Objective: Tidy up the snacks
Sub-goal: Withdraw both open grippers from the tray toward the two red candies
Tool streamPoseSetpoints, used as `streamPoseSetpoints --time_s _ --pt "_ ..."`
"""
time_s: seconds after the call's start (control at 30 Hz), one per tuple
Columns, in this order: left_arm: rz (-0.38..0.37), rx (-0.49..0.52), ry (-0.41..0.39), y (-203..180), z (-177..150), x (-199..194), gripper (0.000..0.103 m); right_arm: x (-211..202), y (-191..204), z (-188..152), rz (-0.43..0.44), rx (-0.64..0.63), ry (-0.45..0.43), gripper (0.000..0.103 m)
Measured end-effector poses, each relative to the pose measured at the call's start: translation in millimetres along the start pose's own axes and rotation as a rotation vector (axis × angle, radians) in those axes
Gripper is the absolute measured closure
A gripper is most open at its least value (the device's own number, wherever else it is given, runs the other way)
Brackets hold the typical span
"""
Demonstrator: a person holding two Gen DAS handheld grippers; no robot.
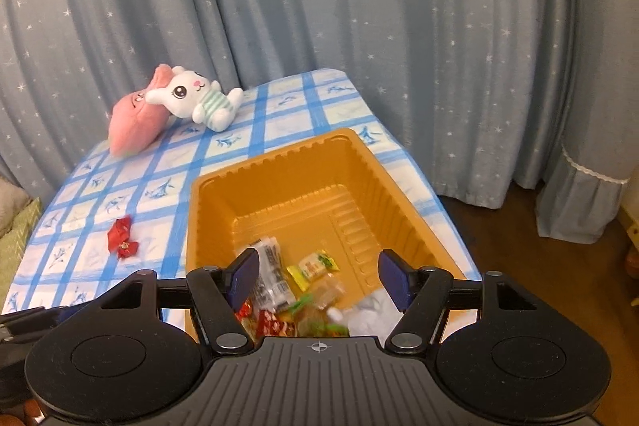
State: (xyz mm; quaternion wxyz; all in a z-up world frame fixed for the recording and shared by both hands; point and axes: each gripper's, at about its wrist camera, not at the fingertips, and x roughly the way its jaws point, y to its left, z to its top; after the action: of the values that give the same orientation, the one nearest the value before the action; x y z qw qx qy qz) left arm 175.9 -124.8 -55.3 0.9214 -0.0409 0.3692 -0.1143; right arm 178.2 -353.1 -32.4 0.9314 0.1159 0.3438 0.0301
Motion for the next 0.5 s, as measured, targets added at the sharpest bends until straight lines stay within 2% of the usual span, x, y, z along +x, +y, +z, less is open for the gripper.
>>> streamPoseSetpoints --time_s 0.3,0.5 --pt "0.025 -0.005 -0.015 14.1 -12.0 -34.3 0.059 -39.3 12.7 -27.6 -0.013 0.037 -0.005 0.037" --pt "0.04 -0.008 -0.032 20.9 -18.0 -58.1 0.055 -57.1 30.2 -42.4 -0.003 0.027 -0.002 0.037"
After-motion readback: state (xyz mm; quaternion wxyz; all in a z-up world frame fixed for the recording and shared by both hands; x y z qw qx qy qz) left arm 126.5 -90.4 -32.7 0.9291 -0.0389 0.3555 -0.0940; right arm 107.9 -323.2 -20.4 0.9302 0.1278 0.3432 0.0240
